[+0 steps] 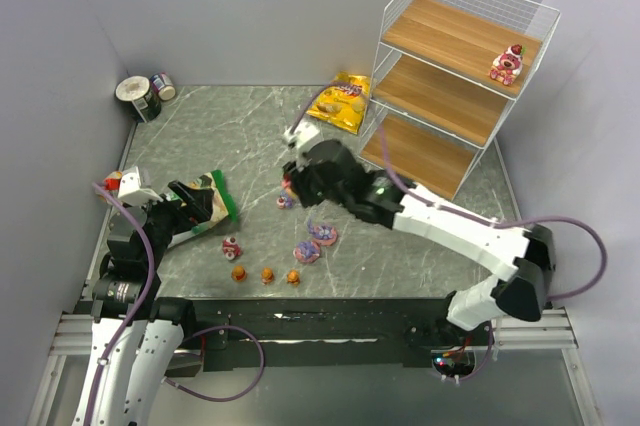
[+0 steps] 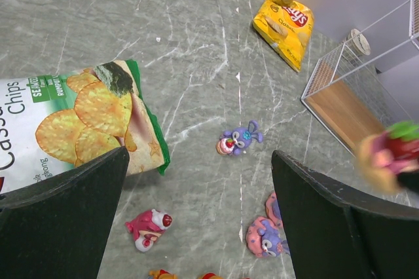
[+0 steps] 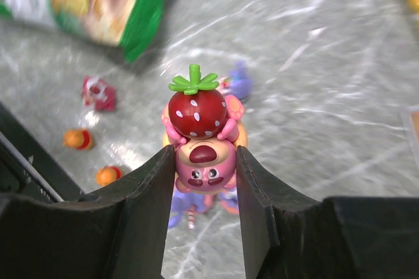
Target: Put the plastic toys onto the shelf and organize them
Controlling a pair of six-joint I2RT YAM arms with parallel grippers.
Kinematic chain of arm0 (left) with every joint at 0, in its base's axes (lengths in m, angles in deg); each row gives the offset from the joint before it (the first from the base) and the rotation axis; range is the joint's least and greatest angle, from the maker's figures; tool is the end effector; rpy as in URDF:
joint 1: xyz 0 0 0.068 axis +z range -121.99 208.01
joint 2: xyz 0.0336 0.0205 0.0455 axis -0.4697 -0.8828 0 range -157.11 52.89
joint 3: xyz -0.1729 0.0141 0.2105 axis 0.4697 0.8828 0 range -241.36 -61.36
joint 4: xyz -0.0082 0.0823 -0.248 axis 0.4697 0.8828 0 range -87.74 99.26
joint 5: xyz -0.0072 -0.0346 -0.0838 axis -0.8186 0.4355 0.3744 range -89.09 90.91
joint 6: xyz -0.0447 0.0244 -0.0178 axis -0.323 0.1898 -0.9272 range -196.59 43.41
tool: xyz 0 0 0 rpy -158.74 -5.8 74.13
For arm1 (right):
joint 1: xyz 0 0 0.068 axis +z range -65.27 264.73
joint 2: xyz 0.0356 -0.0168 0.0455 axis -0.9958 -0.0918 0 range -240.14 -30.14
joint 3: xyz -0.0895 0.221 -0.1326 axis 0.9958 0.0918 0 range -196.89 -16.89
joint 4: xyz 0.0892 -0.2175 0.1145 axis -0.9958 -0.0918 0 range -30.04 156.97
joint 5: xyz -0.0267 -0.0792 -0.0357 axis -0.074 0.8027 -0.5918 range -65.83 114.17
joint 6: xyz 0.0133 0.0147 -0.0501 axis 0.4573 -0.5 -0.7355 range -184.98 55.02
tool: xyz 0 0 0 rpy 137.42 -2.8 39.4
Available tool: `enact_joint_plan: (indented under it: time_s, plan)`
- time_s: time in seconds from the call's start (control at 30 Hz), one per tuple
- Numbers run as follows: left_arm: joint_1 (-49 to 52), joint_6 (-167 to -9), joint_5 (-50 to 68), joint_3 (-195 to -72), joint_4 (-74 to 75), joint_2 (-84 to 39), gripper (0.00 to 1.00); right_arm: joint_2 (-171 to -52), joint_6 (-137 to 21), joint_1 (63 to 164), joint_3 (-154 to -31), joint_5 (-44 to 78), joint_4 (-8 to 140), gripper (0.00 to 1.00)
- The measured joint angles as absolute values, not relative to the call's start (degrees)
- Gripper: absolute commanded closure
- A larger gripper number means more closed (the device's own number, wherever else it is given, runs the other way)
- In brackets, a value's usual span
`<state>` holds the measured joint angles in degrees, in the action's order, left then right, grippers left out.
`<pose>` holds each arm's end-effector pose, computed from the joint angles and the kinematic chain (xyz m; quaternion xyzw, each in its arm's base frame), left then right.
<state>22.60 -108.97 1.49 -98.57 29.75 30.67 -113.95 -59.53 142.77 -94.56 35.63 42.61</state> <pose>0.1033 -0.0102 0.3109 -0.1787 0.7591 -0.2065 0.5910 0.1834 0.2808 0.3541 -0.3382 0.7964 0.1861 0.4655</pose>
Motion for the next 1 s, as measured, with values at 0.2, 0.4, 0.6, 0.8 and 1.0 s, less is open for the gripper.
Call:
enact_joint_plan:
  time_s: [0.2, 0.4, 0.6, 0.8, 1.0]
  plan:
    - [22.6, -109.0, 1.5, -98.6, 29.8, 30.7, 0.04, -108.2, -59.2, 136.7, -103.7, 40.0, 34.3, 1.0]
    - [22.6, -109.0, 1.5, -98.6, 29.8, 30.7, 0.04, -106.0, -59.6, 129.7, -115.8, 46.6, 28.2, 1.0]
    - [22.6, -109.0, 1.5, -98.6, 29.7, 30.7, 0.04, -106.4, -61.5, 124.0, -127.8, 54.9, 23.5, 1.0]
    - [22.6, -109.0, 1.5, -98.6, 29.7, 30.7, 0.04, -108.0, -63.4, 117.5, -134.0, 59.9, 22.4, 1.0]
    - [22.6, -109.0, 1.5, -98.6, 29.7, 30.6, 0.04, -114.5, -62.9, 112.1, -140.5, 61.7, 20.0, 1.0]
